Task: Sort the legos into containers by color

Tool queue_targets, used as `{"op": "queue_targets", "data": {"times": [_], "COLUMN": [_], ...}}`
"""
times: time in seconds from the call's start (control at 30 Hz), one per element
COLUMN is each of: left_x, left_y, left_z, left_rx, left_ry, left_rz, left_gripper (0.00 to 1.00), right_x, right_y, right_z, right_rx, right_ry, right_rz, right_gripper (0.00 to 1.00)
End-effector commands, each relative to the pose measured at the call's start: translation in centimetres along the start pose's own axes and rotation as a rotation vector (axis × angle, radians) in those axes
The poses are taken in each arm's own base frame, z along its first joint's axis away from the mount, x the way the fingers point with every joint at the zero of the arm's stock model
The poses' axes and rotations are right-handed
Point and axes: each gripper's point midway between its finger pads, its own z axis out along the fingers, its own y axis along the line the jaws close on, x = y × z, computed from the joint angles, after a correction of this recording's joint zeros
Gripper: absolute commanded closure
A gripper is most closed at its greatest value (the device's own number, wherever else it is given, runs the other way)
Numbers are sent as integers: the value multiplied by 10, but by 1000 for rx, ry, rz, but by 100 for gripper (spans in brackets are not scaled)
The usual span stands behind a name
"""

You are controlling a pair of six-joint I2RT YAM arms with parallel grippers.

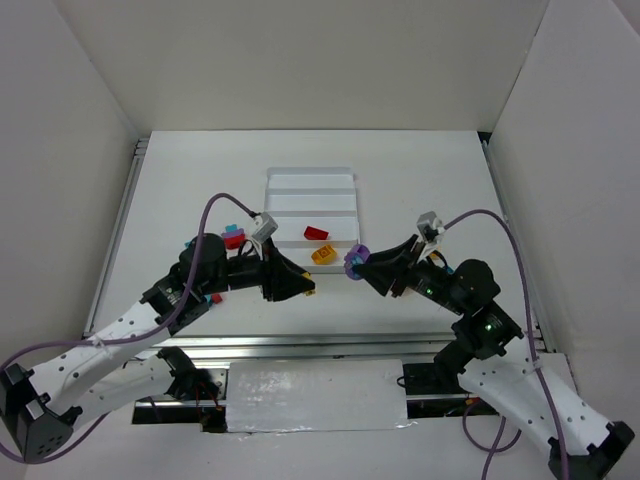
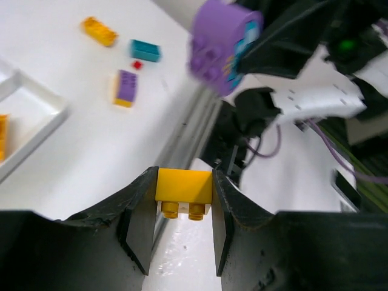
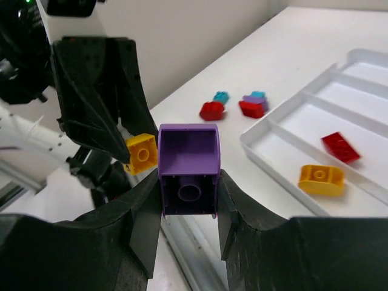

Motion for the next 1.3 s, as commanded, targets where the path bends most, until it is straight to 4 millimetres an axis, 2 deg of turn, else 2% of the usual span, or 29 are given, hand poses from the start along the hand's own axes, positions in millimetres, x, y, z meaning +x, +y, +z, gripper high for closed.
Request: {"op": "queue_targets", "data": {"times": [0.0, 0.03, 0.07, 0.13, 0.17, 0.2, 0.27, 0.33, 0.37, 0.4, 0.43, 0.47, 0.5, 0.53, 0.57, 0.6, 0.67, 0.7, 0.8, 0.83, 0.93, 1.03, 1.07, 1.1, 1.13, 1.17, 1.2, 1.23, 1.27], "left_x": [-22, -34, -26, -26, -11, -13, -4, -5, 1, -3, -1, 8, 2, 4, 15, 11, 19, 22, 30, 34, 37, 23, 20, 7, 8, 3, -13, -13, -18], "left_y": [31, 54, 74, 116, 136, 145, 170, 181, 195, 201, 208, 221, 228, 236, 247, 252, 265, 268, 278, 281, 278, 268, 265, 256, 253, 248, 235, 233, 228], "left_z": [-2, -5, -10, -12, -8, -6, 4, 13, 16, 18, 20, 23, 26, 29, 32, 34, 38, 39, 42, 42, 44, 45, 42, 38, 31, 25, 16, 3, -6], "left_rx": [-193, -329, -443, -658, -736, -774, -841, -860, -904, -922, -941, -968, -972, -984, -1007, -1015, -1038, -1038, -1049, -1054, -1036, -1003, -1004, -993, -1010, -1016, -1006, -1047, -1066], "left_ry": [-68, -127, -110, -111, -58, -61, -40, -40, -27, -38, -36, -9, -17, -5, 32, 28, 50, 54, 69, 73, 73, 25, 14, -23, -16, -40, -92, -101, -131], "left_rz": [13, 0, -61, -101, -116, -117, -125, -127, -131, -134, -136, -142, -142, -150, -158, -158, -165, -173, -184, -189, -212, -218, -222, -218, -222, -232, -233, -236, -253], "left_gripper": [100, 100, 100, 100, 100, 100, 100, 100, 100, 100, 97, 91, 89, 88, 87, 86, 79, 77, 58, 40, 23, 17, 16, 11, 10, 9, 7, 6, 4], "right_x": [-10, -8, -7, -8, -8, -7, -5, -4, -4, -1, 1, 2, 4, 5, 8, 7, 11, 13, 18, 19, 20, 21, 21, 18, 15, 20, 11, 20, 19], "right_y": [-17, -22, -28, -40, -43, -49, -50, -45, -43, -43, -41, -40, -39, -38, -37, -34, -31, -30, -28, -29, -29, -35, -38, -44, -49, -60, -74, -90, -99], "right_z": [-10, -9, -7, -1, 0, 1, 2, 3, 3, 4, 4, 4, 4, 4, 4, 3, 3, 2, 2, 3, 4, 7, 8, 9, 11, 15, 19, 25, 29], "right_rx": [60, 82, 107, 167, 184, 211, 211, 181, 170, 162, 154, 145, 138, 132, 120, 105, 84, 76, 60, 60, 54, 80, 92, 128, 159, 207, 284, 352, 398], "right_ry": [-44, -32, -26, -15, -16, -19, -28, -23, -17, -1, 10, 18, 26, 28, 37, 33, 49, 58, 79, 83, 85, 87, 86, 73, 63, 79, 53, 79, 81], "right_rz": [-18, -3, 8, 40, 52, 76, 93, 93, 91, 85, 85, 84, 83, 79, 80, 72, 66, 66, 56, 53, 54, 66, 71, 77, 100, 125, 136, 186, 206], "right_gripper": [100, 100, 100, 100, 100, 100, 100, 100, 100, 100, 100, 100, 100, 100, 100, 100, 100, 100, 100, 100, 100, 100, 100, 100, 100, 100, 100, 100, 100]}}
